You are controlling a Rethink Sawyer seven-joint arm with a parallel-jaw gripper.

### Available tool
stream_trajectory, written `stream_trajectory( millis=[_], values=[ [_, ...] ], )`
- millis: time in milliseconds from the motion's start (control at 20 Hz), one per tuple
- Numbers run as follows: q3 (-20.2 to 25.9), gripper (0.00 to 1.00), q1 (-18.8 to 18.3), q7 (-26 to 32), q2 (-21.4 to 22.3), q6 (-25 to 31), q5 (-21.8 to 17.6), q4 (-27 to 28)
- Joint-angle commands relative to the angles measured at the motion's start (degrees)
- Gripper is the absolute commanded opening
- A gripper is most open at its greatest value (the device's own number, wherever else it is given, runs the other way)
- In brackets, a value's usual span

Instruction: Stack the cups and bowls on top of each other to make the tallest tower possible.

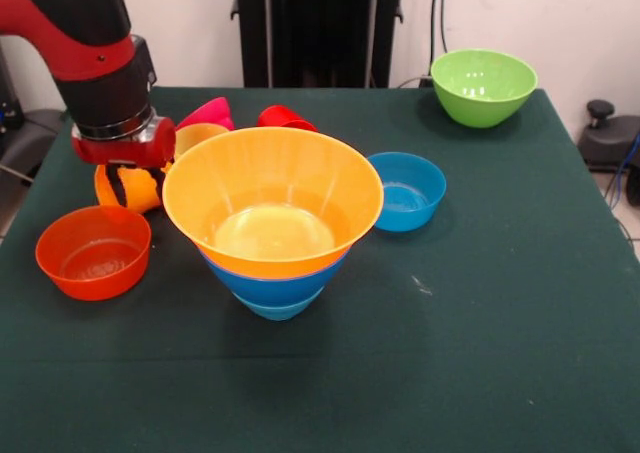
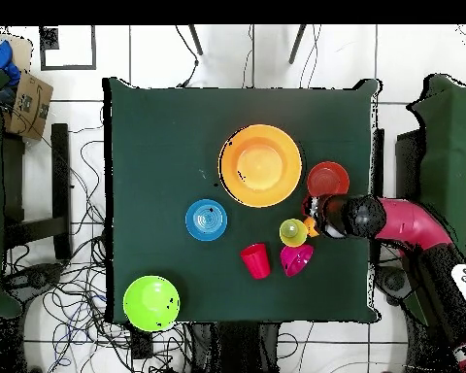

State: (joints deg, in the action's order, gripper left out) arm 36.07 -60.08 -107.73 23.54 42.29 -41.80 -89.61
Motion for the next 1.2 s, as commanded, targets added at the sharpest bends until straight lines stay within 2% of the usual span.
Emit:
stream_trajectory(
  millis=[50, 350, 550, 950, 1200],
  values=[
    [-2.4, 1.0, 0.4, 10.0, 2.7, 0.0, -4.0, -0.9],
    [-2.0, 1.0, -1.9, 11.0, 7.7, 1.5, -2.8, -5.5],
    [-1.8, 1.0, -2.4, 11.0, 8.6, 1.6, -2.8, -6.5],
    [-0.8, 1.0, -4.3, 14.0, 8.1, 4.2, -2.2, -7.7],
    [0.1, 1.0, -5.6, 15.4, 5.1, 3.3, -2.4, -7.6]
  ],
)
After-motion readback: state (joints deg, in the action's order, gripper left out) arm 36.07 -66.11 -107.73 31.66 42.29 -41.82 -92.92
